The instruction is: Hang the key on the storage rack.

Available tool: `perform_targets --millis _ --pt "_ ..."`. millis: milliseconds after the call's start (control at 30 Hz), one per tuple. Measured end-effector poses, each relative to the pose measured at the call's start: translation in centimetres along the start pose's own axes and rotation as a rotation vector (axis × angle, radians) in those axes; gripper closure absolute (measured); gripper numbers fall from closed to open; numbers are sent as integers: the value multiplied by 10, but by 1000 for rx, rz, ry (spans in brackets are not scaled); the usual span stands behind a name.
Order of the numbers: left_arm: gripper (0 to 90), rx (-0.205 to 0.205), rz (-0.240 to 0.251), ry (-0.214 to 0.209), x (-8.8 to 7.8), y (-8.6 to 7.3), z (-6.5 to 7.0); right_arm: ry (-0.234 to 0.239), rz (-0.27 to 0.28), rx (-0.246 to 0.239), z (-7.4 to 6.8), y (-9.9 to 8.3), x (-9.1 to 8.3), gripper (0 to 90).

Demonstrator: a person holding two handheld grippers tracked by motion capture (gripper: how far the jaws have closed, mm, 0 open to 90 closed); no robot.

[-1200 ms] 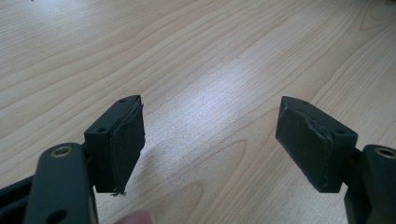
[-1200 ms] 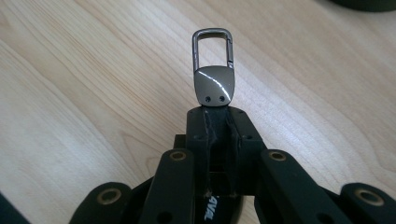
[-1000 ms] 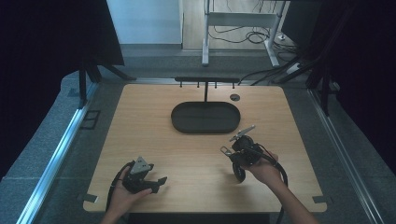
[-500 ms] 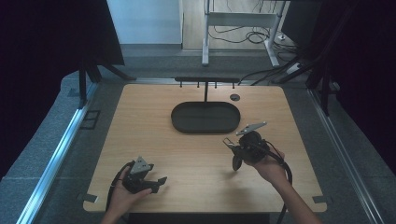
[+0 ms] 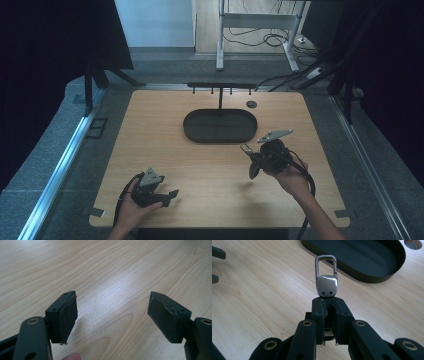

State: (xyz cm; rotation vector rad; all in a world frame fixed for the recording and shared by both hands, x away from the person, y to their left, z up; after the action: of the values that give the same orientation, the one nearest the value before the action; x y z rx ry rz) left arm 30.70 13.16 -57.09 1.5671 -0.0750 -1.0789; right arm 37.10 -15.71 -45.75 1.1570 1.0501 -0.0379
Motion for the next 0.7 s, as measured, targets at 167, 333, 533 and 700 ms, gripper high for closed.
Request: perform_targets --millis 167,333,533,700 --pt "243 0 -1 0 0 0 0 -10 32 5 3 6 -5 805" --pt "244 1 -1 -2 0 0 1 -18 53 12 6 9 -9 805" --pt "243 0 -1 -2 0 0 1 -22 76 17 7 14 -13 805" --pt "243 1 -3 -4 0 0 1 -29 98 29 10 20 -16 805"
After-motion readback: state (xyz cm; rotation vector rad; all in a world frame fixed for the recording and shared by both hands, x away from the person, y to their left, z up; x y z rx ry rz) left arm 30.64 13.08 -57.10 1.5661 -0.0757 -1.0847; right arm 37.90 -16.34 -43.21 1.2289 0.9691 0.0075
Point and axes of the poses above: each handheld gripper's, and its own axes: x roughly forward along the jaws, y roughly out of its top, z roughly to its right, the point moved 10 cm from there along x, roughly forward along the jaws, and after that the axes turned 7 degrees about z, right-handed, at the moved point
